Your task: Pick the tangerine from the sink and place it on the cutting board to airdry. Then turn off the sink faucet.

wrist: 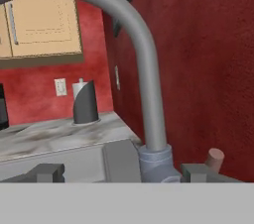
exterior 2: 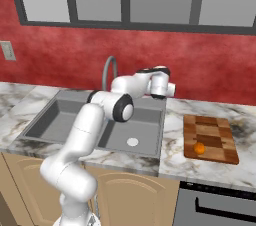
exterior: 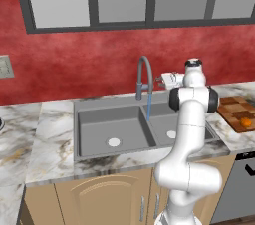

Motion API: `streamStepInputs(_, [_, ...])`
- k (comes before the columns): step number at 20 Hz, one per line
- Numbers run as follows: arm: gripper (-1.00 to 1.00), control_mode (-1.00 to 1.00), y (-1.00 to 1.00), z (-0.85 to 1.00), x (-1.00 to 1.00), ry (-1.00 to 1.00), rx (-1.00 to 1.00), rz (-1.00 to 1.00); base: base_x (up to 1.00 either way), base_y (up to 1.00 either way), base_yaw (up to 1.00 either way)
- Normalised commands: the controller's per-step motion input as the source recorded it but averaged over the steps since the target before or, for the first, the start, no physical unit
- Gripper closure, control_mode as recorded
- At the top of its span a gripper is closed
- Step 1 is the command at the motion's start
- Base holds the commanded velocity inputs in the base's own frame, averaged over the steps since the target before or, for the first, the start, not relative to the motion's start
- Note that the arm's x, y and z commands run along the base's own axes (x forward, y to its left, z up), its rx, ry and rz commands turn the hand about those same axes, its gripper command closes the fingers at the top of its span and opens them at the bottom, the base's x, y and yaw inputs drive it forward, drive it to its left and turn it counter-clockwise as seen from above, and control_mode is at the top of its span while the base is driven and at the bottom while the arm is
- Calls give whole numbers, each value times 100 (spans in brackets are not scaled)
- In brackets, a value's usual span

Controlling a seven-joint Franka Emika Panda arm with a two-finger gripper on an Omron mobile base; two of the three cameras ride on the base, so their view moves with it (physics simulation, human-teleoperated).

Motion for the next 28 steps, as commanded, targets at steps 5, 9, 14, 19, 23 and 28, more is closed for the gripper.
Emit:
streamStepInputs(5, [-100,-100,0,-10,20,1,0,2,0,0,0])
streamStepInputs(9, [-100,-100,0,-10,3,0,0,1,0,0,0])
streamStepInputs(14, [-100,-100,-1,-13,0,0,0,0,0,0,0])
streamStepInputs(19, [-100,-100,0,-17,7,0,0,0,0,0,0])
streamStepInputs(23, [-100,-100,-2,-22,6,0,0,0,0,0,0])
streamStepInputs(28, [-100,-100,-11,-23,3,0,0,0,0,0,0])
